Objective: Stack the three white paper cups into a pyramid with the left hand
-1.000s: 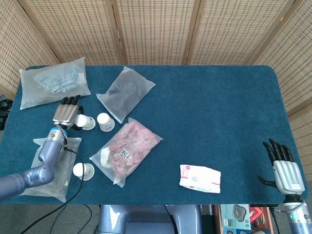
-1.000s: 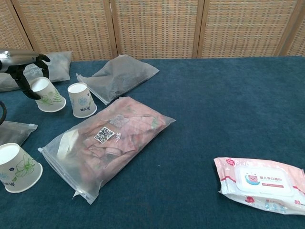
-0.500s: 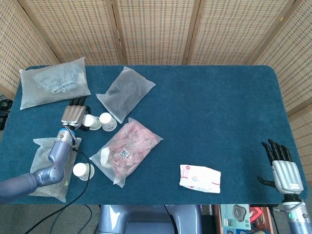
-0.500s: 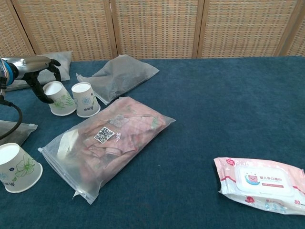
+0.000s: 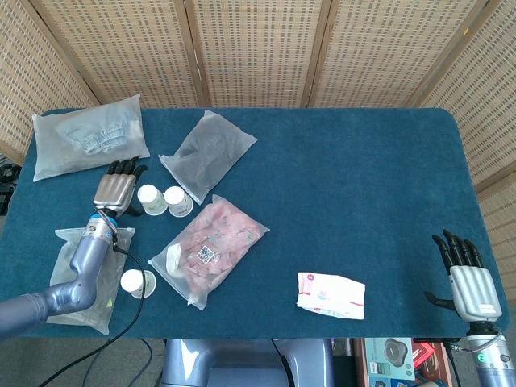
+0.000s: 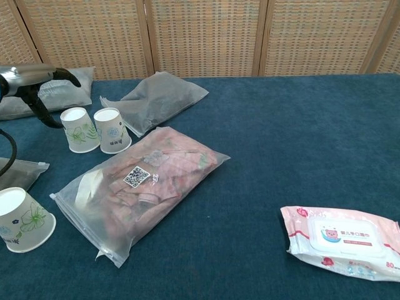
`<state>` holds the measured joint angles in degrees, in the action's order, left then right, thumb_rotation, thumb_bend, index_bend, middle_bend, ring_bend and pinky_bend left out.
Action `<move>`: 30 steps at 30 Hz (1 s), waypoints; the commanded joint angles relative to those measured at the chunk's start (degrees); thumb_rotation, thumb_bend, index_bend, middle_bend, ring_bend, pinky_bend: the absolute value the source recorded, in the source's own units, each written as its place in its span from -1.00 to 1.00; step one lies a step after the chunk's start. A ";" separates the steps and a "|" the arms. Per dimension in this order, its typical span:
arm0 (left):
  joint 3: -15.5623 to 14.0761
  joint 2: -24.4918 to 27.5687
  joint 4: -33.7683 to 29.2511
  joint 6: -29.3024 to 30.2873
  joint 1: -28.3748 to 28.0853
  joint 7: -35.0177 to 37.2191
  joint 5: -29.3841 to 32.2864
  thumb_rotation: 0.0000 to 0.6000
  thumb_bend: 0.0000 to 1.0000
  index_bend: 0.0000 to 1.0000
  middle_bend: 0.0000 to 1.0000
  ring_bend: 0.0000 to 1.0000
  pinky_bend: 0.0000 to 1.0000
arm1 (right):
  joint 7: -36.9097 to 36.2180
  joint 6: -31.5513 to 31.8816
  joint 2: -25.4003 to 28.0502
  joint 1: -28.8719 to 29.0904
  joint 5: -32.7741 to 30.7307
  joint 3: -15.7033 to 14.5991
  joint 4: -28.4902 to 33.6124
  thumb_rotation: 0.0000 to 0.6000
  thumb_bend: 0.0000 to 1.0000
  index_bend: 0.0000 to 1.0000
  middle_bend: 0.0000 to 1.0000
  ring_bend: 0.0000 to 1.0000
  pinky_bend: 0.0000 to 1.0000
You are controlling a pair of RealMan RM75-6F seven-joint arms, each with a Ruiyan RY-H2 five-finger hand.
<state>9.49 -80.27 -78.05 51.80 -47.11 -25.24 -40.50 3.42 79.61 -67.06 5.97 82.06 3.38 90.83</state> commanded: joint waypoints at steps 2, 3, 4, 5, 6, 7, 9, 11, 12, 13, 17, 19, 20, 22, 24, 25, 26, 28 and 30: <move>0.36 8.29 -11.75 4.39 4.19 5.68 -9.12 1.00 -0.56 -0.74 -1.00 -1.00 -1.00 | 0.23 0.09 -0.03 -0.01 0.22 -0.11 0.13 1.00 -0.75 -1.00 -1.00 -1.00 -1.00; 0.09 9.73 -13.95 5.47 4.98 6.17 -10.94 1.00 -0.56 -0.74 -1.00 -1.00 -1.00 | 0.35 0.14 -0.03 -0.01 0.29 -0.14 0.19 1.00 -0.75 -1.00 -1.00 -1.00 -1.00; -0.41 11.64 -16.92 6.89 6.01 6.45 -13.17 1.00 -0.56 -0.74 -1.00 -1.00 -1.00 | 0.46 0.22 -0.04 -0.03 0.37 -0.16 0.29 1.00 -0.75 -1.00 -1.00 -1.00 -1.00; -0.90 13.12 -19.27 7.82 6.77 6.41 -14.69 1.00 -0.56 -0.74 -1.00 -1.00 -1.00 | 0.53 0.27 -0.06 -0.05 0.43 -0.19 0.36 1.00 -0.75 -1.00 -1.00 -1.00 -1.00; -1.68 15.10 -22.47 8.82 7.71 6.15 -16.52 1.00 -0.56 -0.74 -1.00 -1.00 -1.00 | 0.64 0.35 -0.04 -0.08 0.50 -0.22 0.46 1.00 -0.75 -1.00 -1.00 -1.00 -1.00; -2.24 16.25 -24.50 9.43 8.29 5.93 -17.88 1.00 -0.56 -0.74 -1.00 -1.00 -1.00 | 0.70 0.41 -0.03 -0.09 0.57 -0.25 0.52 1.00 -0.75 -1.00 -1.00 -1.00 -1.00; -3.74 19.03 -28.86 10.77 9.78 5.46 -20.94 1.00 -0.56 -0.74 -1.00 -1.00 -1.00 | 0.79 0.58 0.03 -0.16 0.65 -0.26 0.66 1.00 -0.75 -1.00 -1.00 -1.00 -1.00; -5.25 21.45 -32.15 11.39 10.90 4.54 -23.29 1.00 -0.56 -0.74 -1.00 -1.00 -1.00 | 0.83 0.74 0.09 -0.24 0.65 -0.25 0.74 1.00 -0.75 -1.00 -1.00 -1.00 -1.00; -6.14 22.81 -33.93 11.65 11.49 3.86 -24.56 1.00 -0.56 -0.74 -1.00 -1.00 -1.00 | 0.81 0.77 0.11 -0.25 0.61 -0.22 0.77 1.00 -0.75 -1.00 -1.00 -1.00 -1.00; -6.98 24.06 -35.51 11.87 12.07 3.25 -25.75 1.00 -0.56 -0.74 -1.00 -1.00 -1.00 | 0.78 0.82 0.14 -0.29 0.60 -0.21 0.80 1.00 -0.75 -1.00 -1.00 -1.00 -1.00; -11.53 29.00 -41.33 11.96 14.99 1.13 -30.88 1.00 -0.56 -0.74 -1.00 -1.00 -1.00 | 0.67 1.03 0.28 -0.37 0.68 -0.18 0.97 1.00 -0.75 -1.00 -1.00 -1.00 -1.00; -13.72 30.08 -42.16 11.66 16.31 -0.01 -33.01 1.00 -0.56 -0.74 -1.00 -1.00 -1.00 | 0.66 1.10 0.30 -0.37 0.74 -0.16 1.06 1.00 -0.75 -1.00 -1.00 -1.00 -1.00; -14.50 30.28 -42.29 11.87 16.92 -0.44 -33.94 1.00 -0.56 -0.74 -1.00 -1.00 -1.00 | 0.65 1.11 0.31 -0.39 0.76 -0.18 1.09 1.00 -0.75 -1.00 -1.00 -1.00 -1.00; -16.05 30.36 -42.07 12.57 18.48 -1.13 -36.04 1.00 -0.56 -0.74 -1.00 -1.00 -1.00 | 0.66 1.10 0.36 -0.41 0.78 -0.22 1.20 1.00 -0.75 -1.00 -1.00 -1.00 -1.00; -17.63 30.38 -41.55 12.68 19.91 -1.51 -37.43 1.00 -0.56 -0.74 -1.00 -1.00 -1.00 | 0.61 1.12 0.43 -0.42 0.82 -0.23 1.28 1.00 -0.75 -1.00 -1.00 -1.00 -1.00; -18.13 30.42 -41.30 12.65 20.42 -1.41 -37.92 1.00 -0.56 -0.74 -1.00 -1.00 -1.00 | 0.61 1.11 0.45 -0.42 0.83 -0.25 1.30 1.00 -0.75 -1.00 -1.00 -1.00 -1.00; -18.64 30.47 -40.92 12.57 21.01 -1.18 -38.37 1.00 -0.56 -0.74 -1.00 -1.00 -1.00 | 0.59 1.08 0.46 -0.43 0.84 -0.28 1.35 1.00 -0.75 -1.00 -1.00 -1.00 -1.00; -19.15 30.29 -39.94 12.34 21.76 -0.71 -39.03 1.00 -0.56 -0.74 -1.00 -1.00 -1.00 | 0.62 1.14 0.46 -0.45 0.95 -0.31 1.40 1.00 -0.75 -1.00 -1.00 -1.00 -1.00; -19.22 29.71 -38.94 11.92 22.13 0.05 -39.29 1.00 -0.56 -0.74 -1.00 -1.00 -1.00 | 0.69 1.16 0.41 -0.44 1.02 -0.33 1.42 1.00 -0.75 -1.00 -1.00 -1.00 -1.00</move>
<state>-9.54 -50.23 -117.55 63.99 -25.34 -25.65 -79.51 4.10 80.78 -66.64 5.53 83.08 3.05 92.25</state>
